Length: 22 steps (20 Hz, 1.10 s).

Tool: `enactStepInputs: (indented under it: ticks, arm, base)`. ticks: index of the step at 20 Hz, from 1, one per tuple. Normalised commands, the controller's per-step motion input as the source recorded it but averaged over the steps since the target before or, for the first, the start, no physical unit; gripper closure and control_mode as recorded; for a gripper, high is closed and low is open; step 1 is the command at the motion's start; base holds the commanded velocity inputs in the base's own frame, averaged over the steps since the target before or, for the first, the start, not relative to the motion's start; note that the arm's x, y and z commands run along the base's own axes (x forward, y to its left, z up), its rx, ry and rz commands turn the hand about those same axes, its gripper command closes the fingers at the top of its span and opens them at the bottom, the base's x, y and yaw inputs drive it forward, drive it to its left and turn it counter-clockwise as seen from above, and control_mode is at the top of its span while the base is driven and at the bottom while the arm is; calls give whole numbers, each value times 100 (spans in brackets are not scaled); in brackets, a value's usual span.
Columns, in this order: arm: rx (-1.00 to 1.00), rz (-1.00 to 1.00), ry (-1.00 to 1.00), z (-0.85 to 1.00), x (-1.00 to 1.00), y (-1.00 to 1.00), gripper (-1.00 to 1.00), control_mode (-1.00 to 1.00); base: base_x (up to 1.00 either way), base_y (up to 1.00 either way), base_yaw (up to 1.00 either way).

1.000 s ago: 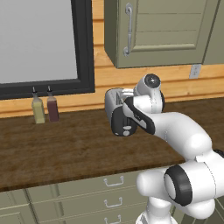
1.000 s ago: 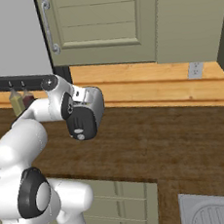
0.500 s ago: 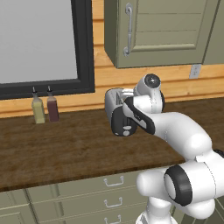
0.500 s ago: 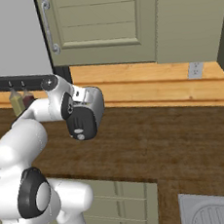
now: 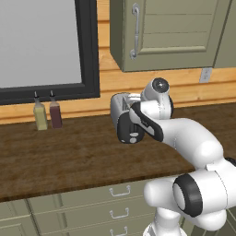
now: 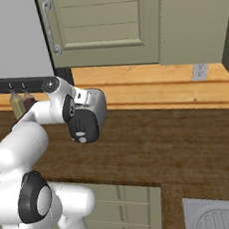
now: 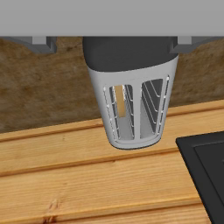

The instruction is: Start the toaster. Once the lever pops up, take the bread to the plate on the dining counter.

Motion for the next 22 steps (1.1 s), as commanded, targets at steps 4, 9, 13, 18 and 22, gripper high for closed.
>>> enactStepInputs:
  ticks: [4, 9, 13, 18, 22]
  arm:
    - [0, 0, 0, 0, 0, 0, -100, -100]
    - [0, 0, 0, 0, 0, 0, -100, -100]
    - [0, 0, 0, 0, 0, 0, -100, -100]
    - [0, 0, 0, 0, 0, 0, -100, -100]
    - [0, 0, 0, 0, 0, 0, -100, -100]
  base:
    - [0, 0, 0]
    - [0, 0, 0]
    - [0, 0, 0]
    - [0, 0, 0]
    - [0, 0, 0]
